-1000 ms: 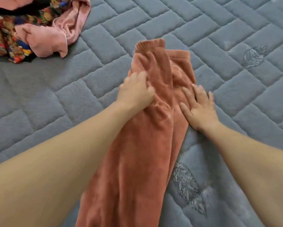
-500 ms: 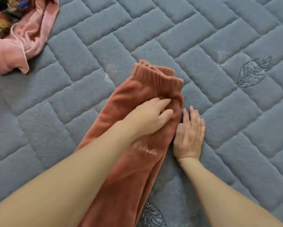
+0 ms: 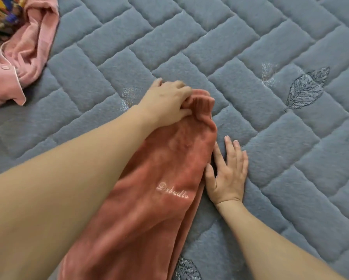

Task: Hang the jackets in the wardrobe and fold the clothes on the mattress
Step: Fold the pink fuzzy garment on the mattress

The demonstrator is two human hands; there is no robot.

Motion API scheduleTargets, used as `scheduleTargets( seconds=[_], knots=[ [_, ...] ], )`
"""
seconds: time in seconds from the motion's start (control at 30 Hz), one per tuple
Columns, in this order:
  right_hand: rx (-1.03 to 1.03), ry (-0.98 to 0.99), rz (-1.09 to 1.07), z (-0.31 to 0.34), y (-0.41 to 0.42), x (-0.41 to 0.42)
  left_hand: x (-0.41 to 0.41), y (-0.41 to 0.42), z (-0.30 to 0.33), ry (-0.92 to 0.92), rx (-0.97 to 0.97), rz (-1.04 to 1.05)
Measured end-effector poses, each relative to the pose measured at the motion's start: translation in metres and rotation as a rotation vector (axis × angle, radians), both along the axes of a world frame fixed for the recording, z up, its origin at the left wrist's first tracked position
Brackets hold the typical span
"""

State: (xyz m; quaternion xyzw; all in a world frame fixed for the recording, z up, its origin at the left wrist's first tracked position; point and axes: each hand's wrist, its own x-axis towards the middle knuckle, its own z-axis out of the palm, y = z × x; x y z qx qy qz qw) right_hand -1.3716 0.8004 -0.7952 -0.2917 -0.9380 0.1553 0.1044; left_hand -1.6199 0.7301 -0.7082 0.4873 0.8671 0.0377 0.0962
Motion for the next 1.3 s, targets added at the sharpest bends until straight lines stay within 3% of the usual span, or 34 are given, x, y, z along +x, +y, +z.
scheduleTargets(
  seconds=[0.1, 0.27, 0.37, 0.47, 0.53, 0.6, 0.7, 0.93, 1.07, 1.3],
  knots=[
    [0.037, -0.006, -0.01, -0.002, -0.001, 0.0, -0.01, 0.01, -0.003, -0.019, 0.001, 0.11],
    [0.041, -0.053, -0.019, -0.002, -0.001, -0.002, -0.012, 0.047, 0.007, -0.128, -0.332, -0.025],
    [0.008, -0.065, -0.023, 0.002, -0.002, -0.002, -0.021, 0.067, 0.026, 0.072, -0.245, -0.102],
    [-0.015, -0.063, -0.014, 0.0, -0.002, -0.001, -0.041, 0.095, 0.052, 0.309, 0.032, -0.025],
    [-0.025, -0.053, -0.015, -0.001, -0.001, -0.001, -0.052, 0.106, 0.06, 0.295, 0.076, 0.034],
    [-0.027, -0.033, -0.009, -0.001, -0.002, -0.001, -0.049, 0.102, 0.049, 0.223, -0.065, -0.041],
    [-0.023, -0.015, -0.007, 0.0, -0.001, -0.002, -0.028, 0.078, 0.029, 0.193, -0.12, -0.084],
    [-0.054, -0.01, 0.035, 0.004, 0.001, 0.0, 0.009, 0.025, 0.062, 0.352, 0.204, -0.025],
    [-0.057, 0.005, 0.054, 0.008, -0.001, 0.002, 0.06, -0.031, 0.084, 0.446, 0.335, -0.133],
    [-0.098, -0.078, 0.084, 0.029, -0.016, 0.015, 0.177, -0.174, 0.08, 0.221, 0.227, 0.014]
  ],
)
